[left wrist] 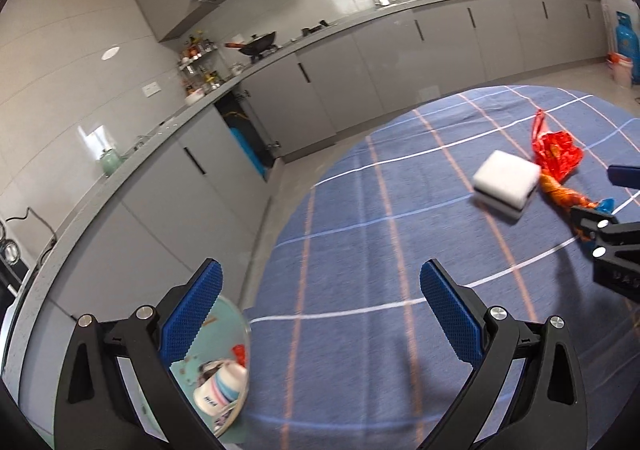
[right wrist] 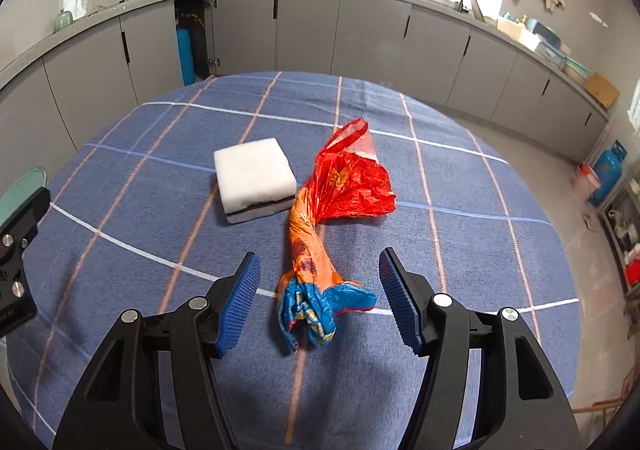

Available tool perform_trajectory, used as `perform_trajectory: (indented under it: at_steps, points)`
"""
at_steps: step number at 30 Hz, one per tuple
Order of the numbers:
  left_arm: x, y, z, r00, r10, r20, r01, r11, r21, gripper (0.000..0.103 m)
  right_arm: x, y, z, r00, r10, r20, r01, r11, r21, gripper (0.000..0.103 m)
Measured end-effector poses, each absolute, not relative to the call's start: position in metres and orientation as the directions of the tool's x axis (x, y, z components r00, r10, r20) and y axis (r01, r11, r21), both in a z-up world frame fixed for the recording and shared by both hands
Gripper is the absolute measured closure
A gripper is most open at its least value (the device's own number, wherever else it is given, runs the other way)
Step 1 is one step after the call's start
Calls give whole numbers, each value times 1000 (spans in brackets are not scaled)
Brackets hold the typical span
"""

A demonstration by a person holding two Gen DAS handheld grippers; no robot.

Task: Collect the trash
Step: 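Grasp the red bag with the right tool while the left tool grasps the white sponge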

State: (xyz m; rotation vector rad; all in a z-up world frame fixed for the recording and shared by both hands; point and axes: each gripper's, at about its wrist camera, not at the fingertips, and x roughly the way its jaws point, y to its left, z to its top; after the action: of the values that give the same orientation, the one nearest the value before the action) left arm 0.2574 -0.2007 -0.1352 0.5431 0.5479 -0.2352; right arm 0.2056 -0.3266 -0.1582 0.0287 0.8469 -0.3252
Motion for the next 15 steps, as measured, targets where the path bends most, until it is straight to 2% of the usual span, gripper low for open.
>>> perform_trajectory:
  at_steps: [1,3,5,7,10,15]
  points:
    - [259,-205,-137,826,-76,-559,361,832,420,6,207,-328,-160,608,-261,-749,289,952,-97,42]
    - [261,-214,-140,818,-84,-569,375,829,415,6,210,-332,-165,597,-242,-765,282,956,-82,51]
    - [264,-222,-141,810,-97,-578,391,824,411,6,212,-335,-170,582,-222,-782,270,960,-72,69]
    - [265,-233,-144,806,-106,-582,406,815,414,6,211,-337,-171,587,-207,-783,256,965,-63,78]
    - [265,-248,-147,796,-124,-593,431,804,410,6,206,-343,-165,596,-226,-771,266,961,-76,81]
    - [270,-277,-154,777,-149,-612,464,792,397,6,190,-367,-160,594,-308,-743,339,934,-116,81]
